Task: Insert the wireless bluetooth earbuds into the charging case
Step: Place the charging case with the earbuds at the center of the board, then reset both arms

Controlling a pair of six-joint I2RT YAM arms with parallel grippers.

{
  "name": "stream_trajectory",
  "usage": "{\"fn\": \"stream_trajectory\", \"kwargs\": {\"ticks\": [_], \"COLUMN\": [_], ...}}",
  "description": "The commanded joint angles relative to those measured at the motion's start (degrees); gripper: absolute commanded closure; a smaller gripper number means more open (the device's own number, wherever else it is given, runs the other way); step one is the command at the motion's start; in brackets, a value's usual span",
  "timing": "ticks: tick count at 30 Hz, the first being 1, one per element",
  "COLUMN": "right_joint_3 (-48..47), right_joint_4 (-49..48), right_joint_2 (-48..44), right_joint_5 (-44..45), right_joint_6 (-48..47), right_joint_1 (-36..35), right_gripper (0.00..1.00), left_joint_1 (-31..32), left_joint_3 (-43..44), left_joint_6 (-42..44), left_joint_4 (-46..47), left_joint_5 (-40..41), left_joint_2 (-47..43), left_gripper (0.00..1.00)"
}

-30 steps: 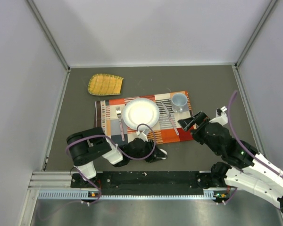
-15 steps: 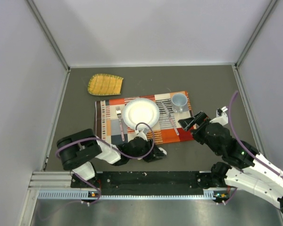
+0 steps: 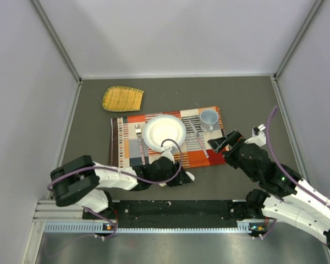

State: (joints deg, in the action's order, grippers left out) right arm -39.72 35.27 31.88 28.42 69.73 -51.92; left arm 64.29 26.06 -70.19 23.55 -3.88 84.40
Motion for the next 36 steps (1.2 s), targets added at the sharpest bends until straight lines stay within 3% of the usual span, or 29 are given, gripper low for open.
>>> {"fn": "stream_trajectory", "kwargs": {"ticks": [1, 10, 13, 16, 17, 18, 21, 24, 27, 30, 32, 34, 36], "right_joint_3": [-0.26, -2.72, -4.13, -5.36, -5.62, -6.32, -8.6, -10.63, -11.95, -12.57, -12.48, -12.31, -11.87], "right_joint_4": [-0.37, 0.51, 0.59, 0.77, 0.77, 0.77, 1.47, 2.96, 3.58, 3.93, 4.02, 4.02, 3.5], "right_joint_2": [-0.76, -0.94, 0.2, 1.61, 2.04, 3.18, 5.38, 8.72, 11.71, 14.35, 15.66, 16.2, 16.98], "right_joint_5": [1.37, 8.13, 9.19, 10.16, 10.33, 10.51, 10.6, 10.07, 6.22, -2.65, -10.88, -16.71, -23.66], "right_joint_6": [-0.65, -10.84, -16.02, -20.68, -21.74, -23.75, -27.44, -29.56, -31.93, -34.48, -35.02, -35.98, -37.38], "right_joint_1": [0.33, 0.42, 0.33, 0.42, 0.42, 0.5, 0.85, 1.91, 6.2, 15.42, 25.26, 32.19, 40.47], "right_gripper": [0.01, 0.01, 0.01, 0.01, 0.01, 0.01, 0.01, 0.01, 0.01, 0.01, 0.01, 0.01, 0.01], "left_joint_1": [2.68, 3.65, 3.65, 3.65, 3.65, 3.56, 3.47, 3.3, 2.68, 2.16, 0.15, -2.58, -9.77], "left_joint_3": [3.03, 3.64, 3.99, 4.52, 4.35, 4.43, 4.61, 5.22, 5.75, 5.14, 5.13, 5.05, 4.44], "left_joint_6": [7.78, 20.09, 22.72, 25.45, 26.24, 27.38, 30.45, 33.26, 36.43, 41.51, 42.07, 44.43, 49.0], "left_joint_4": [-8.76, -14.84, -19.41, -23.98, -25.73, -28.01, -32.58, -35.76, -39.1, -41.04, -45.31, -46.23, -44.04], "left_joint_5": [6.77, 15.82, 21.69, 29.07, 31.11, 32.78, 39.46, 44.3, 47.38, 50.97, 52.91, 49.69, 43.72], "left_joint_2": [-7.91, -24.87, -30.42, -35.94, -37.28, -40.08, -45.7, -50.54, -54.15, -56.79, -57.77, -60.05, -62.24], "left_gripper": [0.56, 0.54, 0.4, 0.34, 0.28, 0.17, 0.02, 0.01, 0.01, 0.01, 0.01, 0.01, 0.01]}}
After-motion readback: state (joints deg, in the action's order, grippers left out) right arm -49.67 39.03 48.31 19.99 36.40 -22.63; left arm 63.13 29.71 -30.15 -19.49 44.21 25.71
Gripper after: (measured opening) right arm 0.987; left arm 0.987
